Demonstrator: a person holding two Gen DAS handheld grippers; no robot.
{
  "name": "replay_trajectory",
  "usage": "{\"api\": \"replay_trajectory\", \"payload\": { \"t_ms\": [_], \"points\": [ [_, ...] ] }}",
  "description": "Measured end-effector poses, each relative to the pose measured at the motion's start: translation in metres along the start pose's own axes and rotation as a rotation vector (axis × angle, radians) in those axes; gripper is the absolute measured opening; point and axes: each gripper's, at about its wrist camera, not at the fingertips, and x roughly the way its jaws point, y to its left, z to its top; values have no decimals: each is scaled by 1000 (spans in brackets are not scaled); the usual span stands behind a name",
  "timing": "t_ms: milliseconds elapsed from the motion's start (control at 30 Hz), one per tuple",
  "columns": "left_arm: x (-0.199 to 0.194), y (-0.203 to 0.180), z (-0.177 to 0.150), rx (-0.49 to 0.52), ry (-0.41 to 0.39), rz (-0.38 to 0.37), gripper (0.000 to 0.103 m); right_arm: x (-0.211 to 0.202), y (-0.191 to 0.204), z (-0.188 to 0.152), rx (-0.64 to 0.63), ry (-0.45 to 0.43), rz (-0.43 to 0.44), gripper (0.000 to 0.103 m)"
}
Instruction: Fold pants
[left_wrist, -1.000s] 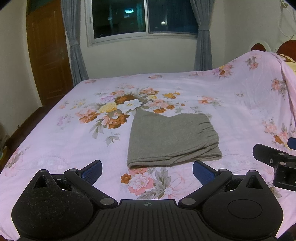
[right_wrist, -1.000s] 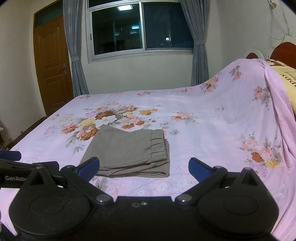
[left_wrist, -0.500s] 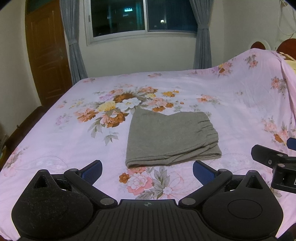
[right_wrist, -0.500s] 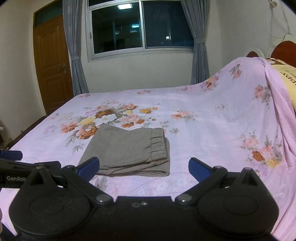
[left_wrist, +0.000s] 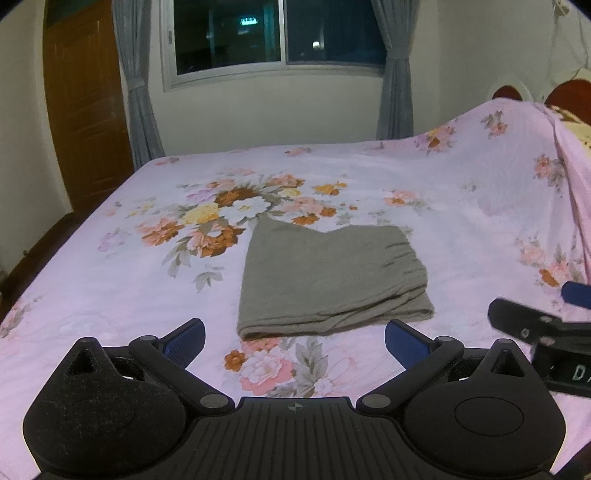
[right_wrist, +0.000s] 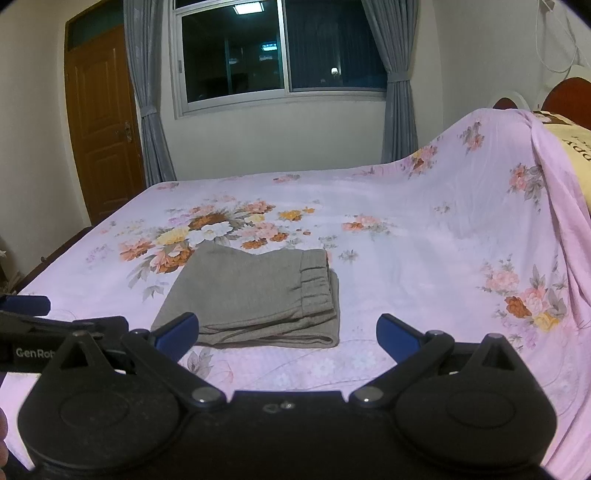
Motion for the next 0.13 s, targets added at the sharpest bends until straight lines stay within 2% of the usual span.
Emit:
{"api": "replay_trajectory", "payload": {
  "t_ms": [133],
  "points": [
    [3, -2, 3, 9, -12, 5, 103, 5, -2, -2, 2, 7, -3, 103]
  ]
}}
